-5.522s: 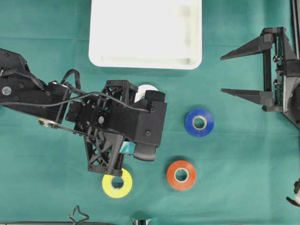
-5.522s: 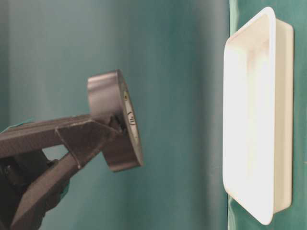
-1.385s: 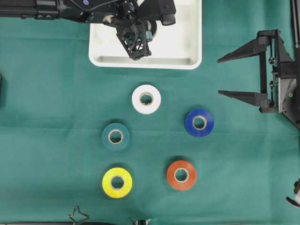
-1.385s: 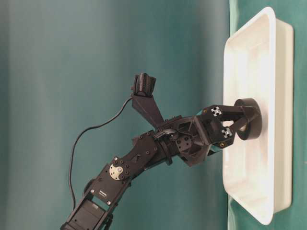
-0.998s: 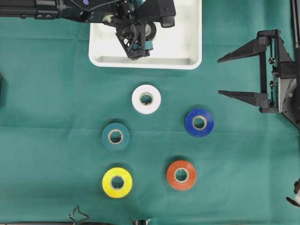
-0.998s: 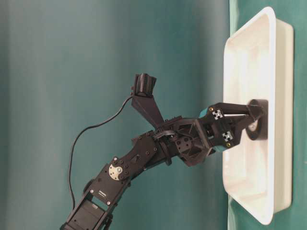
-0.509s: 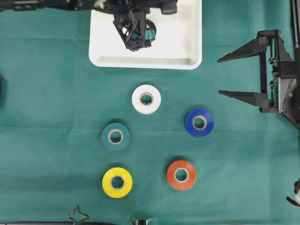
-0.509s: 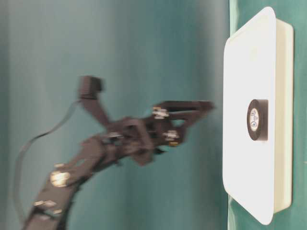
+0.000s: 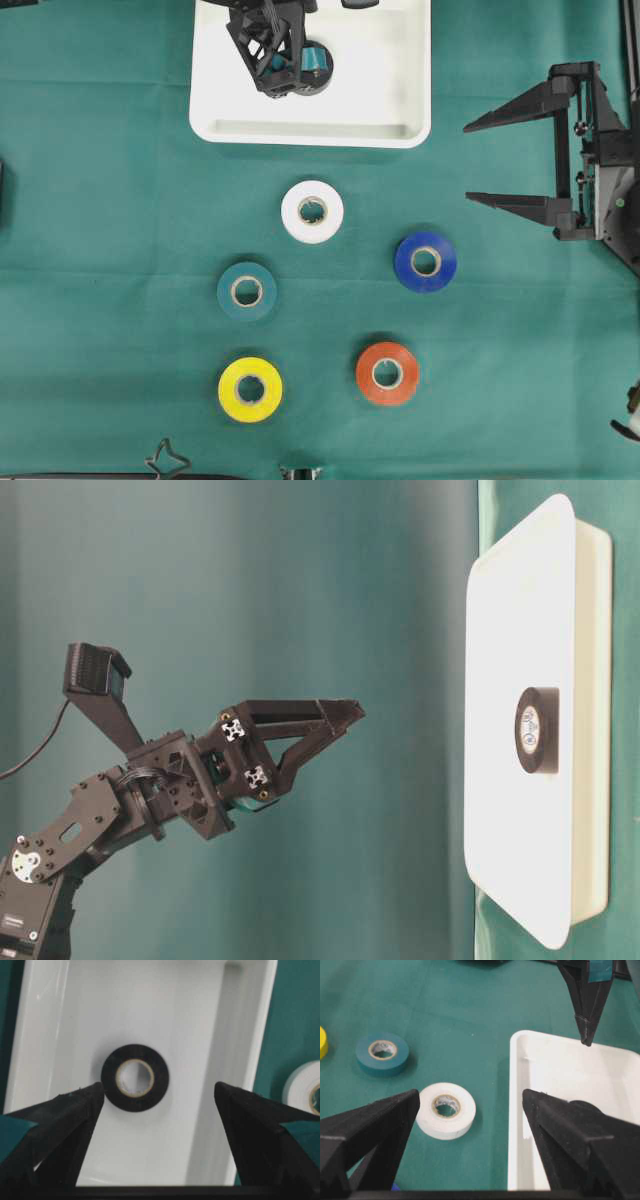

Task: Pick up the tape from a random location and place it into the white case.
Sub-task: 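Open the left gripper to release the black roll in the tray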

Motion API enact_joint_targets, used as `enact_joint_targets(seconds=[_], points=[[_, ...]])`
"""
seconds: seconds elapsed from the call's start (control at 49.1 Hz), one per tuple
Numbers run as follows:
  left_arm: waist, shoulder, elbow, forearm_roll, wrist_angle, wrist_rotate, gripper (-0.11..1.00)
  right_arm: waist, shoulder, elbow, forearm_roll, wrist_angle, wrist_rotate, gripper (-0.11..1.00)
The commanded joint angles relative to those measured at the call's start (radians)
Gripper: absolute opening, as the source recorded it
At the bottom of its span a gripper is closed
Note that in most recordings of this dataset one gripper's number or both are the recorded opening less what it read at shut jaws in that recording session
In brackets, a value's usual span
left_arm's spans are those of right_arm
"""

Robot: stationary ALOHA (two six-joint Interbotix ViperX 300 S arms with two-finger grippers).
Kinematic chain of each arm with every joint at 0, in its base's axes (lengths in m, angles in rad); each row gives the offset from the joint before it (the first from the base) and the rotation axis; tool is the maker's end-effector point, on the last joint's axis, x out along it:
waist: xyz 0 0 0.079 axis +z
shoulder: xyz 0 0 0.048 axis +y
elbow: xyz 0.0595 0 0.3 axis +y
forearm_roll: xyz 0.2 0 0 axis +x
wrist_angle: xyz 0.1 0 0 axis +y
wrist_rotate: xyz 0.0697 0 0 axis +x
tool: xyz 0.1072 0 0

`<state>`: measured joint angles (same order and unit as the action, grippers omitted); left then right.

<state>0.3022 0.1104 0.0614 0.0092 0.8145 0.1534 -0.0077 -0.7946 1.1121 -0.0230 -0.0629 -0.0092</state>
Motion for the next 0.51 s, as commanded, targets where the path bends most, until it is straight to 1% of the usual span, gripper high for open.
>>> enact_joint_targets(seconds=[0.0,0.081,0.163,0.285,0.367,0.489], points=[[-0.023,-0.044,-0.009,-0.002,-0.003,-0.002,0.98,0.002,-0.002,-0.029,-0.002,-0.003,0.002,0.93],[-0.067,-0.052,0.003,-0.002,-0.003,-0.002,0.98,0.002,-0.002,-0.029,-0.002,-0.005,0.002,0.93],[-0.129,-0.058,0.017,-0.002,-0.006,-0.002,0.98,0.002,-0.002,-0.029,-0.002,-0.005,0.002,0.93],[-0.213,-0.071,0.034,-0.002,-0.035,-0.006,0.98,0.002,-0.002,-0.029,-0.002,-0.005,-0.002,0.93],[-0.239,-0.077,0.044,-0.002,-0.057,-0.018,0.98,0.002,-0.002,-0.029,-0.002,-0.005,-0.002,0.93],[-0.244,-0.104,0.072,-0.002,-0.060,-0.026,0.98,0.002,-0.002,-0.029,-0.002,-0.006,-0.002,0.93]])
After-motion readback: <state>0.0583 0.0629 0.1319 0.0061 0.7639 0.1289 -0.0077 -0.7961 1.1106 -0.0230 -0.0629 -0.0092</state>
